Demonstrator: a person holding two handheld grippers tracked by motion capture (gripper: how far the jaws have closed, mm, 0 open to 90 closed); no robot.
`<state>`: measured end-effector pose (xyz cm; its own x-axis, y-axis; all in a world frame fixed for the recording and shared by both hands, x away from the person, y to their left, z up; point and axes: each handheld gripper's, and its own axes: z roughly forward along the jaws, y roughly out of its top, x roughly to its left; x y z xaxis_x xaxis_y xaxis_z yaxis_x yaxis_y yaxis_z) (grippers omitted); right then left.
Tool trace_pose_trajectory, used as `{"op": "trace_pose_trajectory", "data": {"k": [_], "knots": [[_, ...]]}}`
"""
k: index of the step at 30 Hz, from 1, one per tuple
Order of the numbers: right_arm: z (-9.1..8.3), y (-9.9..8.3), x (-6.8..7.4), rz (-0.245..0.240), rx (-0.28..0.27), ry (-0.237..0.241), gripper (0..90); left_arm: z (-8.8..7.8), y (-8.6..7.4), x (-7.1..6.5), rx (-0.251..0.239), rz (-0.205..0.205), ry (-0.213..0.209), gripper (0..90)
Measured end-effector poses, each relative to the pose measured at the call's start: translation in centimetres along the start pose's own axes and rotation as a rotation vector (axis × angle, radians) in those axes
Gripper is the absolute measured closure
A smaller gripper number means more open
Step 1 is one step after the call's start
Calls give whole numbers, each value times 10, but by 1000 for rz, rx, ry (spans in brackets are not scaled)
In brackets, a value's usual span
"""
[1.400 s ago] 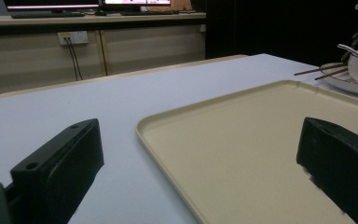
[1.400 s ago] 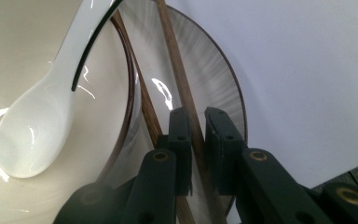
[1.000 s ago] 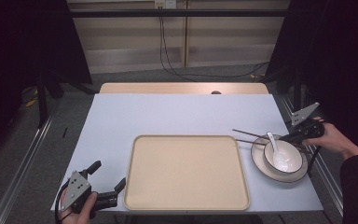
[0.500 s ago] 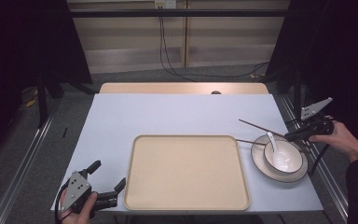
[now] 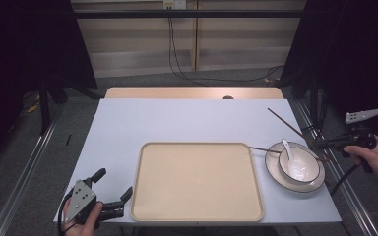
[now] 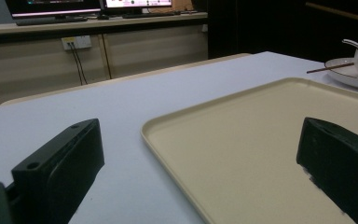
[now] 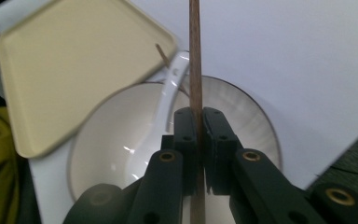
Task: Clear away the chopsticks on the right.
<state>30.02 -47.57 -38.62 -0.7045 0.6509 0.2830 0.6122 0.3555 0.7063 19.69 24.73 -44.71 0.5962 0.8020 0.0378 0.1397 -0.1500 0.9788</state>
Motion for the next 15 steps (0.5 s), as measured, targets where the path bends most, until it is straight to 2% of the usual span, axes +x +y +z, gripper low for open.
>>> {"op": "trace_pose_trajectory", "data": {"k": [1, 2, 3, 5, 7, 8, 9, 10, 11, 13, 14, 15], "knots": [[0, 0, 0, 0, 0, 0, 851, 0, 0, 0, 0, 0, 0, 6], [0, -1, 4, 7, -9, 7, 851, 0, 0, 0, 2, 7, 0, 6], [2, -4, 15, 34, -31, 5, 851, -1, 0, 0, 3, 8, 2, 6], [3, -5, 20, 49, -34, 0, 851, -1, 0, 0, 3, 7, -1, 6], [6, -9, 27, 83, -42, -32, 851, -1, 0, -1, -1, 10, 4, 6], [7, -10, 31, 97, -42, -33, 851, -1, 0, -1, -2, 11, 4, 6], [8, -12, 34, 102, -54, -38, 851, -1, 1, -1, -1, 11, 8, 6], [8, -15, 41, 146, -82, -55, 852, -1, 1, -1, -3, 10, 5, 6], [8, -15, 41, 146, -82, -55, 852, -1, 1, -1, -4, 8, 5, 6], [7, -18, 48, 179, -106, -68, 851, -1, 1, -1, -3, 12, 7, 6], [7, -20, 56, 204, -134, -63, 851, -1, 1, -1, -2, 12, 8, 6], [7, -20, 56, 204, -134, -63, 851, -1, 1, -1, -1, 12, 11, 6]]}}
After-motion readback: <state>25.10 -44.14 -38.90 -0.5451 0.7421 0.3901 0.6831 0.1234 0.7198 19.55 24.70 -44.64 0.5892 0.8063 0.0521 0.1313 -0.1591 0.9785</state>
